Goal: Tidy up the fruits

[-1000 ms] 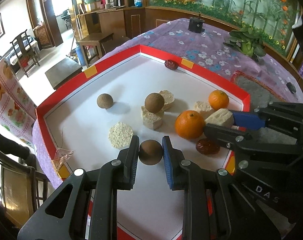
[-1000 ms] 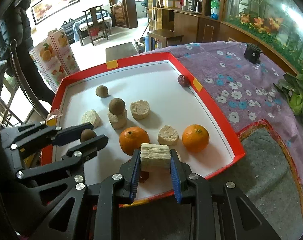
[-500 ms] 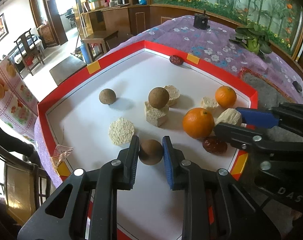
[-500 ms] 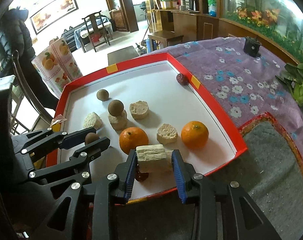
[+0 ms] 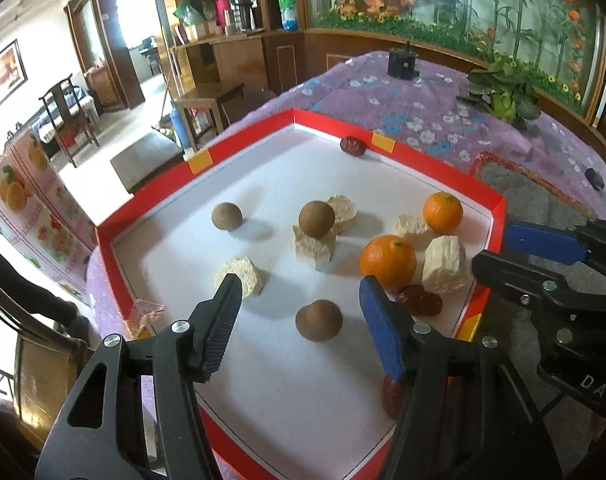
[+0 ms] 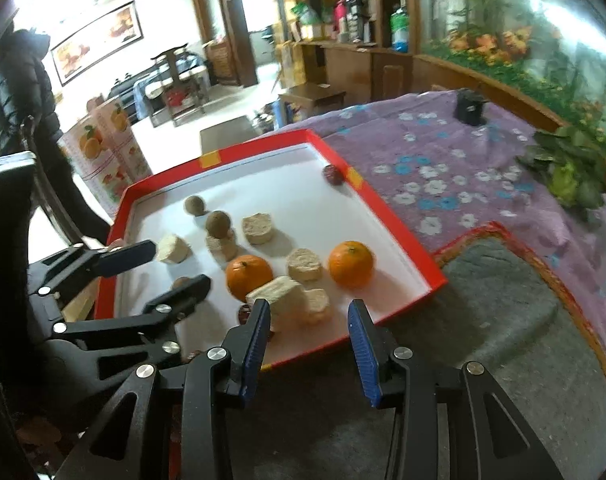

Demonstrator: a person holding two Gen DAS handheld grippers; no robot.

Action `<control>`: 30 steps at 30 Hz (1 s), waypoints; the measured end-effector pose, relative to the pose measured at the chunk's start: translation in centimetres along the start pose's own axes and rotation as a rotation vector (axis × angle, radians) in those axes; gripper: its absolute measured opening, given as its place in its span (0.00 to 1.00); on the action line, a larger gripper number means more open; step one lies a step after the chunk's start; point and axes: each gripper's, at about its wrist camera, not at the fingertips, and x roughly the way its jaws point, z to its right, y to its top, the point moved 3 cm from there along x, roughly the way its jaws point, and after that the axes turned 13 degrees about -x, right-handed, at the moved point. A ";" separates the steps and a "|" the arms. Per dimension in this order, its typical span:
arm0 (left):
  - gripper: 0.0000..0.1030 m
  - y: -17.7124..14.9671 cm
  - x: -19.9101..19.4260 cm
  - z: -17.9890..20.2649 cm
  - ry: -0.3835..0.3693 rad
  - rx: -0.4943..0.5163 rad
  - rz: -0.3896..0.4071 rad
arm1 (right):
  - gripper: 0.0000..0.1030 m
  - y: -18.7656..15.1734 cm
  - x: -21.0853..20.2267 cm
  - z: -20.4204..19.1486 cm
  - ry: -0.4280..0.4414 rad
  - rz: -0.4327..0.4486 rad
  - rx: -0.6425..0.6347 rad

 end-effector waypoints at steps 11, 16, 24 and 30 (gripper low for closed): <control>0.60 0.4 -1.4 1.6 -0.017 -0.011 0.053 | 0.46 -1.9 -2.2 1.9 -0.155 0.062 0.122; 0.60 0.1 -1.4 2.5 -0.039 -0.021 0.039 | 0.47 -2.5 -2.4 2.1 -0.186 0.056 0.134; 0.60 -0.1 -1.6 3.4 -0.055 -0.004 0.043 | 0.47 -3.3 -2.5 2.8 -0.173 0.046 0.147; 0.60 -0.2 -1.4 3.5 -0.045 0.000 0.055 | 0.47 -3.4 -2.5 2.8 -0.171 0.041 0.148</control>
